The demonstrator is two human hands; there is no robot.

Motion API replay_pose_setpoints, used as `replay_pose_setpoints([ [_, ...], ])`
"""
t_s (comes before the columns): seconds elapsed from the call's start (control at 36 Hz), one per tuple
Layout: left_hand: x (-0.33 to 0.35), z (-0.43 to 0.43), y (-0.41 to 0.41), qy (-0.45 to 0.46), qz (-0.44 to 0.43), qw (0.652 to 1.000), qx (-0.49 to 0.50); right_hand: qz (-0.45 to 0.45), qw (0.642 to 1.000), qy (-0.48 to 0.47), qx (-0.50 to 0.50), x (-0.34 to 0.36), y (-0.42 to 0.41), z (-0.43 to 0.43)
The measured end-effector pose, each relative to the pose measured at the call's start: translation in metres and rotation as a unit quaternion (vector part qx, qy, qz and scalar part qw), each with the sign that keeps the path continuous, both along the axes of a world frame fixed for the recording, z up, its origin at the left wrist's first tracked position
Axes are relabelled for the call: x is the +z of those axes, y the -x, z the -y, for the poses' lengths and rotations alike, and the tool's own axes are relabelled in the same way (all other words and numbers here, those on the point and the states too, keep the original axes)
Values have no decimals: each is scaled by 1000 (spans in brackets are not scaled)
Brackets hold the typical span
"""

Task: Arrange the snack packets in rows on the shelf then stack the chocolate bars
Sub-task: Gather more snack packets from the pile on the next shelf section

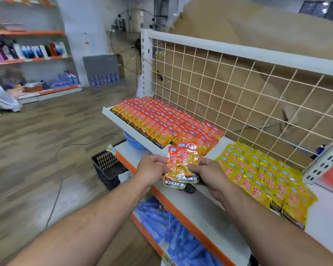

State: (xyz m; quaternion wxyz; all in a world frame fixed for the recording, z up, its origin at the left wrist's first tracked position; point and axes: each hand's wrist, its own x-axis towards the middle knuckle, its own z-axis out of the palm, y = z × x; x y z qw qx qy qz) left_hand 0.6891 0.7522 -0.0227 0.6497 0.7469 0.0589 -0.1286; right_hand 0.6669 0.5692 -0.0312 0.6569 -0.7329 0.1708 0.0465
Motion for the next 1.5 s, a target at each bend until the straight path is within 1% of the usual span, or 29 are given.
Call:
replay_pose_setpoints([
  [0.19,0,3,-61,-21,3,1000,17,10,1000,14,14,-2,-57,10],
  [0.28,-3,7,-83,-40,3,999,6,17,1000,24,5,-2,-72,17],
  [0.36,-4,11,-104,-52,3,999,-17,17,999,38,-21,-2,-87,23],
  [0.5,-10,15,-145,-81,30,995,-58,21,996,74,-50,-2,-110,29],
  [0.69,-19,15,-197,-137,59,978,-148,13,987,104,-119,-5,-129,23],
  [0.86,-29,12,-225,-217,103,944,-225,-3,977,100,-190,-10,-135,5],
  [0.94,-31,11,-230,-268,161,914,-259,-17,971,90,-219,-14,-136,-1],
  [1.03,-33,8,-234,-298,222,883,-287,-18,965,64,-253,-15,-136,-12],
  [1.11,-33,3,-239,-327,251,857,-310,-14,960,45,-278,-17,-135,-20],
  [1.33,-32,-7,-245,-352,293,822,-339,-11,948,30,-317,-13,-136,-43],
  [1.5,-33,-11,-246,-346,302,815,-353,-23,940,28,-338,-16,-131,-56],
])
